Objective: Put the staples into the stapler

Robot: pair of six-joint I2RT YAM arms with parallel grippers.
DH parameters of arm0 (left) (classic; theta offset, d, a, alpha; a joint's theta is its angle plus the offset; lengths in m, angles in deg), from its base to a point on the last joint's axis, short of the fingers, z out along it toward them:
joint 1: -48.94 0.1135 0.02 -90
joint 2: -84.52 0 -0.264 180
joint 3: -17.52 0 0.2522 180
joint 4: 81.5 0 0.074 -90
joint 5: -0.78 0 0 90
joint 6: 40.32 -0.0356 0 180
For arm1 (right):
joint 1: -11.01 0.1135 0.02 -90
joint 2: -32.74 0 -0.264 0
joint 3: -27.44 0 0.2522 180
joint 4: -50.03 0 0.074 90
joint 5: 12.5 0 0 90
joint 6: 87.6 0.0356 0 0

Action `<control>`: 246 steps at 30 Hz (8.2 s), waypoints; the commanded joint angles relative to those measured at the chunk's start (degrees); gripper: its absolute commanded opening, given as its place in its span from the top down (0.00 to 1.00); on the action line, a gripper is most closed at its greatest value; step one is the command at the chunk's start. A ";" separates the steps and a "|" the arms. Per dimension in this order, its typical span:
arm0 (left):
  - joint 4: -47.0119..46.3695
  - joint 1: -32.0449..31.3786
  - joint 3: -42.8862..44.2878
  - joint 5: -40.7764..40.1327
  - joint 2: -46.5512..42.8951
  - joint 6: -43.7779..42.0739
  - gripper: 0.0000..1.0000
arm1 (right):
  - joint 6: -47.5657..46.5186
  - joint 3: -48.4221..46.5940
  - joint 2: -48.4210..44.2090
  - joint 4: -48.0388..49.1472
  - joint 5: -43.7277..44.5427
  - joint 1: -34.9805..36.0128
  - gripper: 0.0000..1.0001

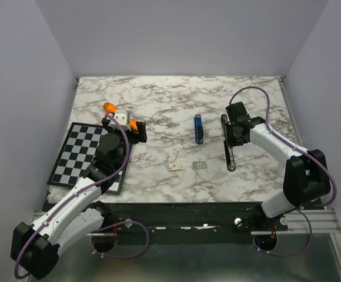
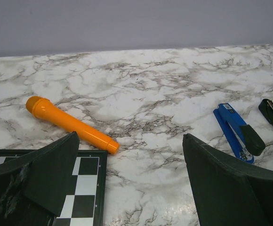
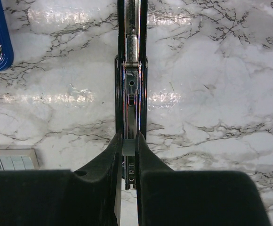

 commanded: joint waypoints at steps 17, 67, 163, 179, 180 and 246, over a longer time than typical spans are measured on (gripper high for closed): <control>-1.54 -0.13 -0.46 0.17 -0.31 -0.21 0.01 | 0.48 4.04 0.45 3.48 -0.22 -0.98 0.82; -1.62 -0.22 -0.37 0.26 -0.40 -0.21 0.01 | 0.30 3.78 1.77 1.99 -2.68 -1.42 0.54; -1.36 -1.27 -0.54 2.80 -0.22 0.67 0.01 | 14.88 3.52 1.60 4.00 -33.07 3.50 0.43; -1.27 -2.24 0.86 23.53 6.10 -2.14 0.01 | 13.56 -0.19 -4.64 8.31 -29.66 -19.60 0.28; -1.01 -2.50 1.30 25.03 7.15 -2.49 0.01 | 14.35 0.69 -4.82 9.54 -30.10 -21.44 0.21; 11.74 -25.44 38.48 29.26 66.57 -5.75 0.99 | 23.24 -14.86 14.01 -2.67 -16.12 -25.07 0.95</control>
